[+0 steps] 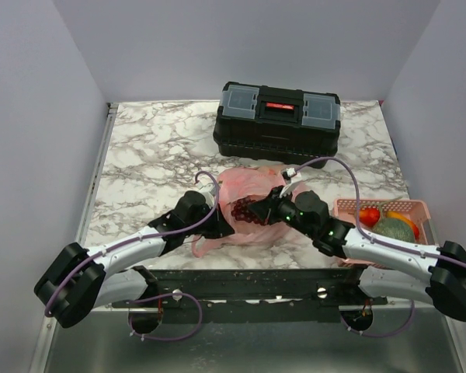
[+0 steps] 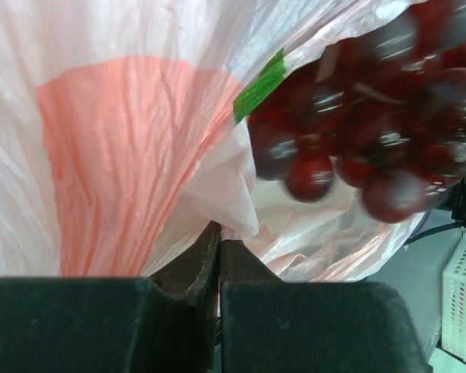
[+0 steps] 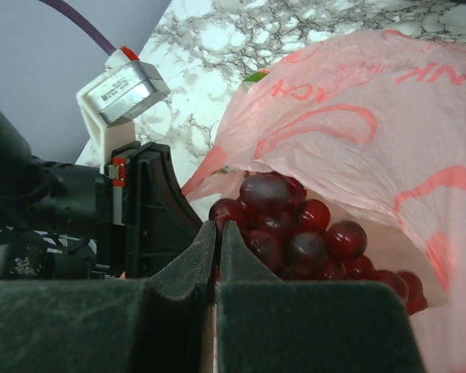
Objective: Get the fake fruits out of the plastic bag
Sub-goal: Take out the fake fruit from the plastic bag, then place the fake fruit in the bin.
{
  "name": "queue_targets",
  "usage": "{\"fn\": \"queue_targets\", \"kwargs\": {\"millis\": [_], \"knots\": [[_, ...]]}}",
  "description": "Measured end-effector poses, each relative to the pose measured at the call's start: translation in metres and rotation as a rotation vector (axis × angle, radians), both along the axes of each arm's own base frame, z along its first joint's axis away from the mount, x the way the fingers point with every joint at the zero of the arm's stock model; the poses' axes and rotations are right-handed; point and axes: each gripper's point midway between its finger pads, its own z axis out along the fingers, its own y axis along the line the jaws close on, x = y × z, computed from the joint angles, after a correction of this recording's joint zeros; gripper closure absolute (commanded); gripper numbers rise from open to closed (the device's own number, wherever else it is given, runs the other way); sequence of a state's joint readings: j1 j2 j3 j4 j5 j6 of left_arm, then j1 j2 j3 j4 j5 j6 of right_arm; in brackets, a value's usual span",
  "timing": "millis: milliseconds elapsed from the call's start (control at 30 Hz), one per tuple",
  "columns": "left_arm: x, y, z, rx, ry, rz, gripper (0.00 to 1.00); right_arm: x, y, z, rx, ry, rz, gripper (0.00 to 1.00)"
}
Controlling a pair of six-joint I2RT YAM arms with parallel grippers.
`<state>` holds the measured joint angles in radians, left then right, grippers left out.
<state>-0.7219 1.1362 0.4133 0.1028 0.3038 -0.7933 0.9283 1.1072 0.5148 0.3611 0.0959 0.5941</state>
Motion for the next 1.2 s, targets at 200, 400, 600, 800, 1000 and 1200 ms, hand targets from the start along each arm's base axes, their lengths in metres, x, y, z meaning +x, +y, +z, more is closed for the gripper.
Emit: {"fn": "queue_targets", "kwargs": {"millis": [200,400,600,800,1000,1200], "knots": [[0.0,0.0,-0.001,0.002,0.002,0.0,1.0,-0.005,-0.007,0.03,0.04,-0.034,-0.001,0.99],[0.0,0.0,0.0,0.001,0.002,0.0,1.0,-0.004,-0.006,0.07,0.109,-0.085,-0.002,0.99],[0.0,0.0,-0.001,0.002,0.003,0.0,1.0,0.0,-0.011,0.109,0.145,-0.153,-0.026,0.99],[0.0,0.0,-0.002,0.005,0.007,0.0,1.0,0.013,-0.021,0.159,0.135,-0.259,-0.095,0.99],[0.0,0.0,-0.002,0.006,0.007,0.0,1.0,0.025,-0.062,0.175,0.049,-0.329,-0.263,0.99],[-0.001,0.0,-0.006,0.014,0.016,-0.001,1.0,0.032,-0.115,0.175,-0.064,-0.356,-0.466,0.99]]}}
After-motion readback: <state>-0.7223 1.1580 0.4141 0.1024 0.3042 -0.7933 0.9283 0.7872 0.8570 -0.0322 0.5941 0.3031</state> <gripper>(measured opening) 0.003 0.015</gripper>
